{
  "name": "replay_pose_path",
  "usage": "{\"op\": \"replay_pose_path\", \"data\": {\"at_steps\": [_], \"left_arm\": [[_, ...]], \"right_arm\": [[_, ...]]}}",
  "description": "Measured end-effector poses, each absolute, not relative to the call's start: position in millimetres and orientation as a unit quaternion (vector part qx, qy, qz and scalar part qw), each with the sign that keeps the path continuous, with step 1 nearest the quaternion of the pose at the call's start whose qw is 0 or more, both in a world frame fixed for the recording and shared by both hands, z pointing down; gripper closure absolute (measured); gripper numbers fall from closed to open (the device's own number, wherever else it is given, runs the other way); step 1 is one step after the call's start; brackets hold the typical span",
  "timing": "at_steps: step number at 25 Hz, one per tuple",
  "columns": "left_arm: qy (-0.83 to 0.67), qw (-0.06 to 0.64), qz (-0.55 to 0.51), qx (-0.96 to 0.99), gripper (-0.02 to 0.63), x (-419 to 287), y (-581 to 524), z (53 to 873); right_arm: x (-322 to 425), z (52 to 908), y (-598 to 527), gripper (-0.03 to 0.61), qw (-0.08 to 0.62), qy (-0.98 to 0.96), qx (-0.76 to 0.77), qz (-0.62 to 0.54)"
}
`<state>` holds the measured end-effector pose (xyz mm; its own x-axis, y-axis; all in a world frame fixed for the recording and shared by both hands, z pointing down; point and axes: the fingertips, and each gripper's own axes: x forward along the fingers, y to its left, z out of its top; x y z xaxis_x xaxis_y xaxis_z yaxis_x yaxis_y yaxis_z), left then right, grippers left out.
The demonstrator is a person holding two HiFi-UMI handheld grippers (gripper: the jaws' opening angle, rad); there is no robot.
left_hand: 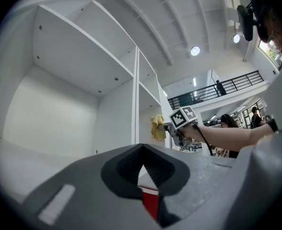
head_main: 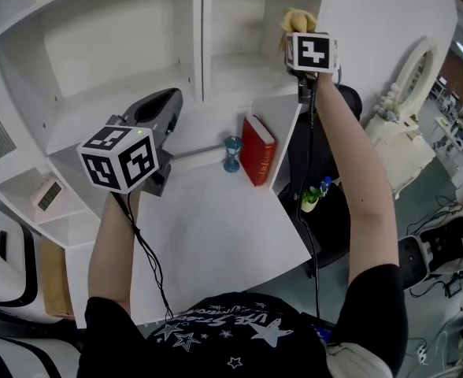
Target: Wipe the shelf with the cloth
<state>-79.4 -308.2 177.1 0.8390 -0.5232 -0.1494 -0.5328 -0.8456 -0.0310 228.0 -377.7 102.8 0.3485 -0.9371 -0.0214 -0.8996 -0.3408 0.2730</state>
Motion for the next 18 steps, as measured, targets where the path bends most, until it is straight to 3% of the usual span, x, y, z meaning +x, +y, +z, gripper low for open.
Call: {"op": "replay_pose_path", "data": {"at_steps": [18], "left_arm": [[0.247,0.014,0.081,-0.965,0.614,-66,-312,187]], "right_arm": [[214,130,-367,0.494,0.126,-0.589,0.796,-0.054]]}}
